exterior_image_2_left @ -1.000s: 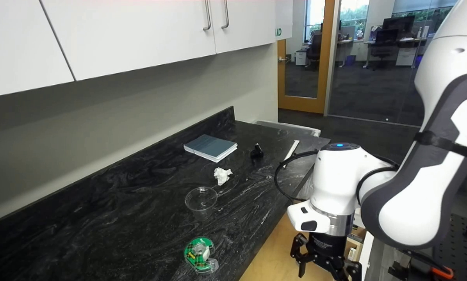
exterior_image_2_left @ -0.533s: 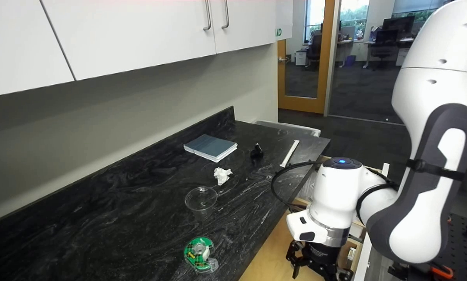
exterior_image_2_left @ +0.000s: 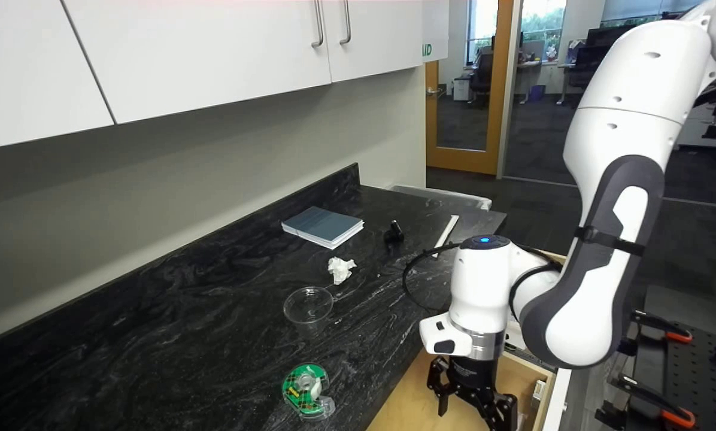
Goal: Remove the straw from the open drawer on the left and place it on the countertop, close the open left drawer
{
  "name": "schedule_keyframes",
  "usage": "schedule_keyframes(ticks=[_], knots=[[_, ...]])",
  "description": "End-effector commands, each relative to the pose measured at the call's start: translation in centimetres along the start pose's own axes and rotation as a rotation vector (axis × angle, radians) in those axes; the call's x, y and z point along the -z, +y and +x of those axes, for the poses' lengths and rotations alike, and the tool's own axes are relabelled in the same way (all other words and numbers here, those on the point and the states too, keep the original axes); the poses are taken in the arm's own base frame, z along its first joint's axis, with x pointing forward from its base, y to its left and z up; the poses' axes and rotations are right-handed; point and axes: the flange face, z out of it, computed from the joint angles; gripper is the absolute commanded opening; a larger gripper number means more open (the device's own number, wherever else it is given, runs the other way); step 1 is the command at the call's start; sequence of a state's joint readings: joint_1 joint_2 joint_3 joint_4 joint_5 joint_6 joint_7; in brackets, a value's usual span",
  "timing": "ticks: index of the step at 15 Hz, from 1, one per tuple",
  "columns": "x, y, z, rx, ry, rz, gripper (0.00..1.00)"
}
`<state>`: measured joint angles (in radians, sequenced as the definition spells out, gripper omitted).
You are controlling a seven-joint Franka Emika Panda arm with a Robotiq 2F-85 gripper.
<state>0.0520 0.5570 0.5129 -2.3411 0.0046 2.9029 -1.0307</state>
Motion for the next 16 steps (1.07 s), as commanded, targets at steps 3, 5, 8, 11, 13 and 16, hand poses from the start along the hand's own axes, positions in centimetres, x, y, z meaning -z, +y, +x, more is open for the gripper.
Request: schedule_keyframes(ticks=[3,5,8,11,13,16], knots=[[-2.6,1.8,1.0,-0.015,-0.001,0.086,0.84],[-3.7,1.6,1.3,-0.014,-0.006,0.108,0.82],[-4.4,1.3,1.7,-0.010,0.001,0.127,0.83],[-4.4,0.9,2.0,-0.004,0.003,0.143,0.82],[-4.9,0.4,2.3,0.000,-0.011,0.160,0.83],[-5.5,-0.3,2.5,0.011,-0.029,0.185,0.87]])
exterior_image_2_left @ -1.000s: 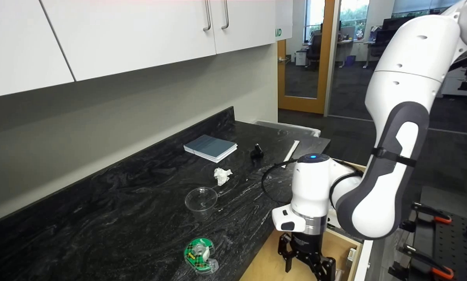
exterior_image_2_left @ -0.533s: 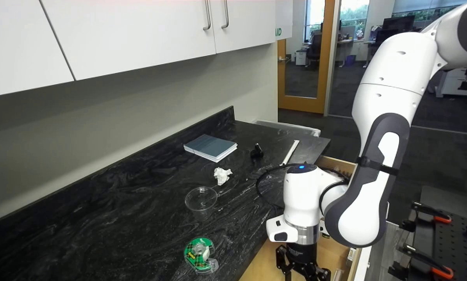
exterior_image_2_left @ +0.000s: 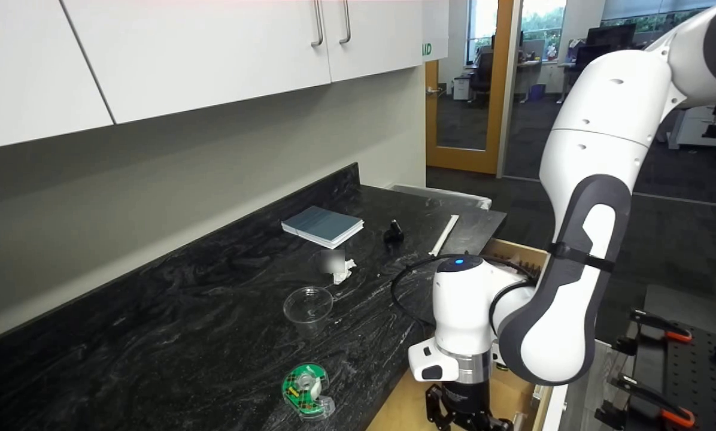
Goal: Remove the straw from the open drawer on the left and place it on the countertop, close the open left drawer
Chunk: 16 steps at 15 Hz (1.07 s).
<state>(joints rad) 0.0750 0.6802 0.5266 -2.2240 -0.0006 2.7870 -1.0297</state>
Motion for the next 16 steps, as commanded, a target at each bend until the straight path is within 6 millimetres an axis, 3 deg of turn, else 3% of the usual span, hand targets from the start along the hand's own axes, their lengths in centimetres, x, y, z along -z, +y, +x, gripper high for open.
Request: schedule_keyframes(ticks=[1,10,16], knots=[[-2.1,-0.6,0.9,0.018,-0.023,0.072,0.87],[-3.3,-1.6,2.2,0.057,-0.030,0.183,0.87],[-4.4,-1.5,2.1,0.054,-0.049,0.202,0.88]])
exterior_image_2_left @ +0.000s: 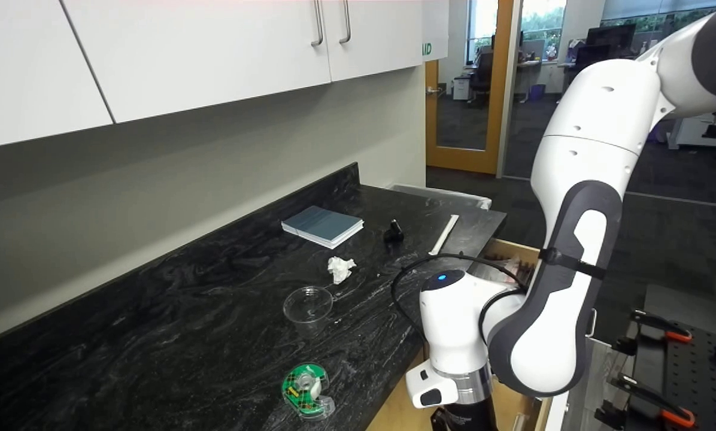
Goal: Remove the straw from the open drawer on the left and place it on the countertop, close the open left drawer
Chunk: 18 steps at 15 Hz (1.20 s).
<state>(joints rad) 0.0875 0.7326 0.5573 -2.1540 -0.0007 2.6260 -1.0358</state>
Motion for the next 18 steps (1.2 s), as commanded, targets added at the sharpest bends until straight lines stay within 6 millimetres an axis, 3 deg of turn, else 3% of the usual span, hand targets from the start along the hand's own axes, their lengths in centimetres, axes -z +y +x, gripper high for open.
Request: schedule_keyframes(ticks=[1,10,18], knots=[[-2.7,0.0,0.2,0.017,-0.024,0.050,0.88],[-2.6,0.8,-0.4,-0.042,-0.081,0.024,0.73],[-0.9,0.5,-0.2,-0.020,-0.022,0.011,0.77]])
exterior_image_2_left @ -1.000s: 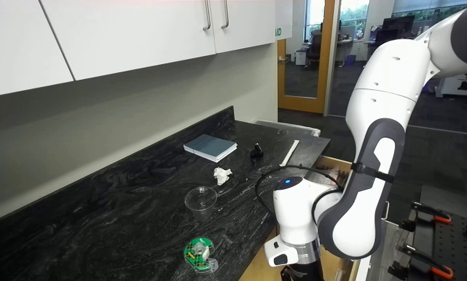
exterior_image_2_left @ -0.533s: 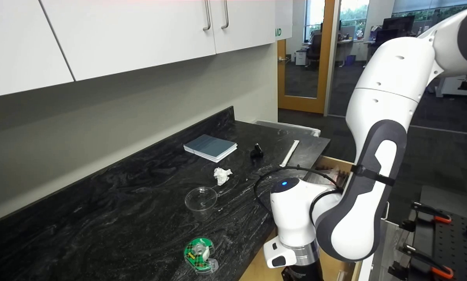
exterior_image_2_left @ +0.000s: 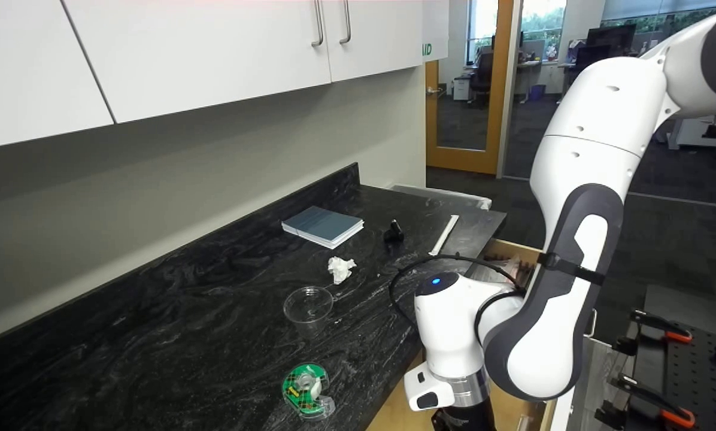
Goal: Remove the straw from the open drawer on the left and place it on the countertop, close the open left drawer
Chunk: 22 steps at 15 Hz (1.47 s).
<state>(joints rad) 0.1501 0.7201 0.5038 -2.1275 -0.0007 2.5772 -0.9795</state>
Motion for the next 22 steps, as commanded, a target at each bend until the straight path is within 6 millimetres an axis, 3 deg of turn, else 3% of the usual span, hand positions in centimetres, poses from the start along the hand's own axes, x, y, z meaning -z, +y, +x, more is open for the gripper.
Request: schedule_keyframes(ticks=[1,4,10,17,20,21,22], knots=[[-0.4,0.0,-0.4,0.030,0.037,-0.001,0.76],[-0.1,-0.2,-0.4,0.037,0.042,-0.013,0.76],[-2.4,-0.3,-0.3,0.040,0.002,0.017,0.76],[-4.3,-1.1,0.1,0.104,-0.144,-0.112,0.77],[-4.4,-1.4,0.5,0.121,-0.167,-0.135,0.68],[-4.4,-1.6,0.7,0.126,-0.171,-0.138,0.47],[-4.3,-1.8,0.8,0.133,-0.179,-0.145,0.44]])
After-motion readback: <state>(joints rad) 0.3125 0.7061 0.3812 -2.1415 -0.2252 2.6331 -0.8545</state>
